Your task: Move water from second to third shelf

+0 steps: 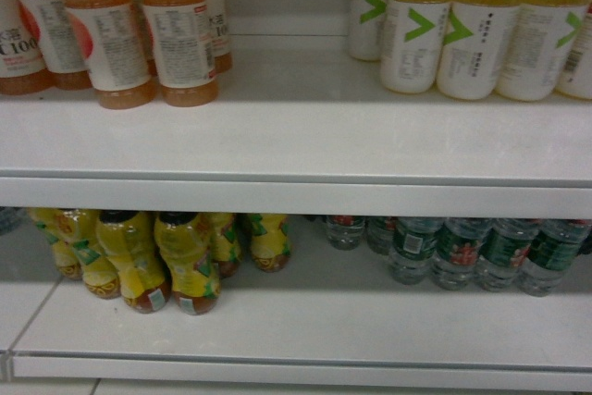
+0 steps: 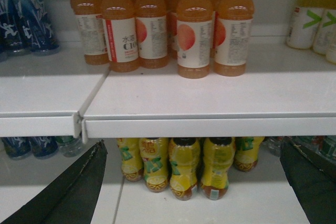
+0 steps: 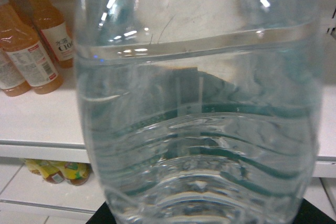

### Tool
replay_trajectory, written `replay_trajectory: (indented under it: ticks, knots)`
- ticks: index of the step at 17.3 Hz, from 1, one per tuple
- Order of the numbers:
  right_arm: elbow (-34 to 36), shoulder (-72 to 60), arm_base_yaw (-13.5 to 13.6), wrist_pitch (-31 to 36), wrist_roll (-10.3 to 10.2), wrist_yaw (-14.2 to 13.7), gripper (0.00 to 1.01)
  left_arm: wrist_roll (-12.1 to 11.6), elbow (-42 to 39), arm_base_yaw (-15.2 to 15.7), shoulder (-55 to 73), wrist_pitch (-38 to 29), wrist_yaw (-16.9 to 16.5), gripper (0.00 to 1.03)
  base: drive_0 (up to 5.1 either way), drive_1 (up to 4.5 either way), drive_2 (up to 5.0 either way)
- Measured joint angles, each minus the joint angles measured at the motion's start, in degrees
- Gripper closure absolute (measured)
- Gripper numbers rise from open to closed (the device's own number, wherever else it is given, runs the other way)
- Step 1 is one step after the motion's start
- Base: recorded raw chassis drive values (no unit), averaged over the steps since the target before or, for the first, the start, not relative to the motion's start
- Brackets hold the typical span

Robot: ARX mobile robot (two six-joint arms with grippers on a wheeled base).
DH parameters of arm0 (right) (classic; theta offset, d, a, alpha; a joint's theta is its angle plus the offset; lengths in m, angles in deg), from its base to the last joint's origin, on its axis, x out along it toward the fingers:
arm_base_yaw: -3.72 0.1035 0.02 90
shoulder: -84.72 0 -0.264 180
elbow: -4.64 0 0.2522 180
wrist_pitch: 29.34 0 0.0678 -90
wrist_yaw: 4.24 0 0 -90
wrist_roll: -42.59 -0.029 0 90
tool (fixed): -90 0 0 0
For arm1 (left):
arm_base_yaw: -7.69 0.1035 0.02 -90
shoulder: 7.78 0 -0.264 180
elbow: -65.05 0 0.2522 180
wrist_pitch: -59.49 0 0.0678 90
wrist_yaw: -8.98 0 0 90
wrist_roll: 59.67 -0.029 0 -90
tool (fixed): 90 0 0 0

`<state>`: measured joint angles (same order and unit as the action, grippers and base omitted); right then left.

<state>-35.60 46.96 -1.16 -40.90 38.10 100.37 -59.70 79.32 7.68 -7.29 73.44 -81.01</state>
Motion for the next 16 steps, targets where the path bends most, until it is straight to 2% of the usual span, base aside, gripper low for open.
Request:
replay_trajectory:
  ticks: [16]
  knots:
    - [0.0,0.0,0.0,-0.1,0.0,0.0,0.61,0.0,0.0,0.0,0.0,0.0,0.0,0.05,0.0,0.00,0.0]
